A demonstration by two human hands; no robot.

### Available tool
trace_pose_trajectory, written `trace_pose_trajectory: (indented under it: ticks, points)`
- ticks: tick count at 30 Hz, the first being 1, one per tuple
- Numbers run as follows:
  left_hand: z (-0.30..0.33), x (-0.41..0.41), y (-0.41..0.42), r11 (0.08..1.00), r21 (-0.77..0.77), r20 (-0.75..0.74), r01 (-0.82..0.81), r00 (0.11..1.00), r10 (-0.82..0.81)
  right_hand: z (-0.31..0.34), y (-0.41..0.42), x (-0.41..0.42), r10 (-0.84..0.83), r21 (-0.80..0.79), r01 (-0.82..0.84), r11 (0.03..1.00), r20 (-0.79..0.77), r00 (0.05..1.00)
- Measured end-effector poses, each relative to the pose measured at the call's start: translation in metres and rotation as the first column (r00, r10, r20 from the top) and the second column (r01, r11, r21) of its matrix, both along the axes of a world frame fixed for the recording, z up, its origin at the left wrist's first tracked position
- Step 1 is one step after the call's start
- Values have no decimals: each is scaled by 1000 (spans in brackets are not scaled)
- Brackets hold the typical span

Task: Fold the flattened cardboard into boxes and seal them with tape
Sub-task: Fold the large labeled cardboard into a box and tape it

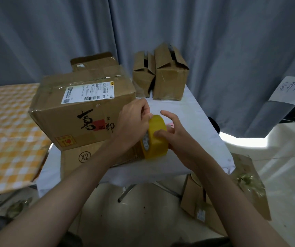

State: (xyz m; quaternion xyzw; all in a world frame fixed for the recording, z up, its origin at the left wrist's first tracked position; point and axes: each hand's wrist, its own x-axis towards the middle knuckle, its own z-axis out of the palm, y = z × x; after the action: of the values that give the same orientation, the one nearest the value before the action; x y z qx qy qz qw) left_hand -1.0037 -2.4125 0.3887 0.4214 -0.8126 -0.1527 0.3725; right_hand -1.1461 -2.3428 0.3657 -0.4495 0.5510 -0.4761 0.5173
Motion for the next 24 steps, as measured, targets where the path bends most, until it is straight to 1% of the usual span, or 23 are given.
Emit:
trace_pose_trajectory:
  ticks: [3,7,9,11,14,16,18,20,21,23,24]
  points:
    - [0,3,2,999,-31,-38,16,999,-17,0,0,-2,-6,-22,6,1000,11,1000]
    - [8,2,18,990,-139,-129,38,990,-56,1,1,-2,-18,-77,19,997,12,1000]
    - [13,3,21,985,-170,-138,23,989,-47,1,2,-1,-40,-115,41,992,12,999]
    - [17,9,16,987,-159,-118,-5,993,-14,1,4,0,-53,-160,53,986,6,999]
    - [19,16,3,994,-101,-30,-40,999,37,1,6,-1,-36,-193,29,981,-35,999]
    - [19,17,-2,997,-49,44,-63,997,65,4,7,-2,-14,-214,10,977,-18,1000]
    - [20,17,-3,999,12,110,-53,993,51,9,9,-7,-3,-233,-4,972,-28,1000]
    - [22,18,-3,996,78,152,-37,988,24,13,11,-11,-2,-243,-13,970,-63,998]
    - [24,18,-4,995,94,199,-45,980,26,14,11,-14,-1,-243,-21,970,-88,996]
    - [29,20,-2,993,66,345,-97,936,69,13,10,-18,11,-232,-46,972,-149,989]
    - [31,22,0,993,34,382,-114,919,93,11,9,-19,17,-226,-59,972,-184,983]
